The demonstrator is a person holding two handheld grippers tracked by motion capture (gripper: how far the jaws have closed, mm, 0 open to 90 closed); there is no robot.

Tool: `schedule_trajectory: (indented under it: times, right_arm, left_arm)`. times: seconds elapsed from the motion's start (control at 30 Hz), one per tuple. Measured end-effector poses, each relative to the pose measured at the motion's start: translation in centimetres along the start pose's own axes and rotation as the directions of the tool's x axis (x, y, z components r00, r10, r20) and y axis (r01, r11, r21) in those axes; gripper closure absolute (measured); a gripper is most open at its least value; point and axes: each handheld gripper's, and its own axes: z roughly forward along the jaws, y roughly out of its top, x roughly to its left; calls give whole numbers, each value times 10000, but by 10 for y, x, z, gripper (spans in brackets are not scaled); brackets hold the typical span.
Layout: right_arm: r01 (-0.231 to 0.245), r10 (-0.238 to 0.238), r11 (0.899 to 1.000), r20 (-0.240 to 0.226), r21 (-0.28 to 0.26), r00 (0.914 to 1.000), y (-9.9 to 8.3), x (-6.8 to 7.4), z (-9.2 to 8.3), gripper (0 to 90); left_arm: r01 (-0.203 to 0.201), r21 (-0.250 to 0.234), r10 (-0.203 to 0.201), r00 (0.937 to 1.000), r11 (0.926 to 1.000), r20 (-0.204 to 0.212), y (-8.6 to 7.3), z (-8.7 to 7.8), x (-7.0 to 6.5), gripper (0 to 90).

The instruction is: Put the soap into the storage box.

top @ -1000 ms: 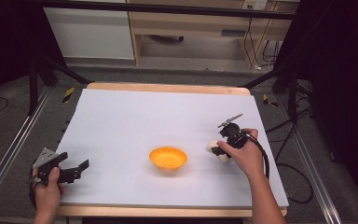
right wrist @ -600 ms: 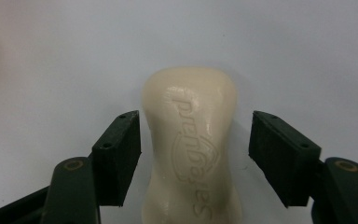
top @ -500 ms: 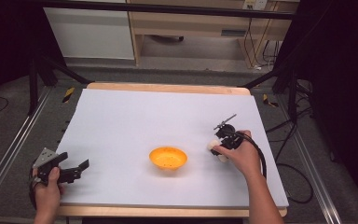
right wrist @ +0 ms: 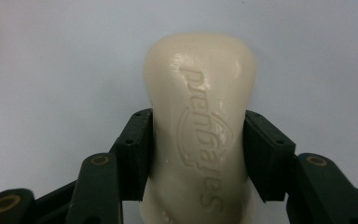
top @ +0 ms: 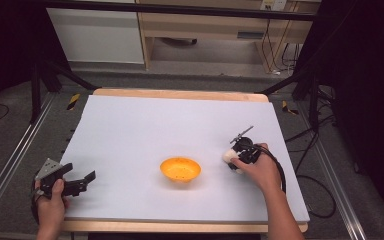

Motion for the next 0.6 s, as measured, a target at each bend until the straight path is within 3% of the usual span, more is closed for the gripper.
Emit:
schedule_trajectory:
  times: [0.3, 0.53, 0.6]
  right_arm:
    - [64, -62, 9991, 59, -424, 10000, -6, 2, 0, 479]
    - [-60, 59, 9996, -58, -293, 10000, -4, 1, 0, 487]
    - [162, -164, 9994, -49, -317, 9999, -4, 1, 0, 491]
  left_arm:
    - [7, 1, -7, 10000, 10000, -1, 0, 0, 0, 0]
    - [28, -21, -29, 10000, 10000, -35, 0, 0, 0, 0]
    - [28, -25, -28, 10000, 10000, -34, 0, 0, 0, 0]
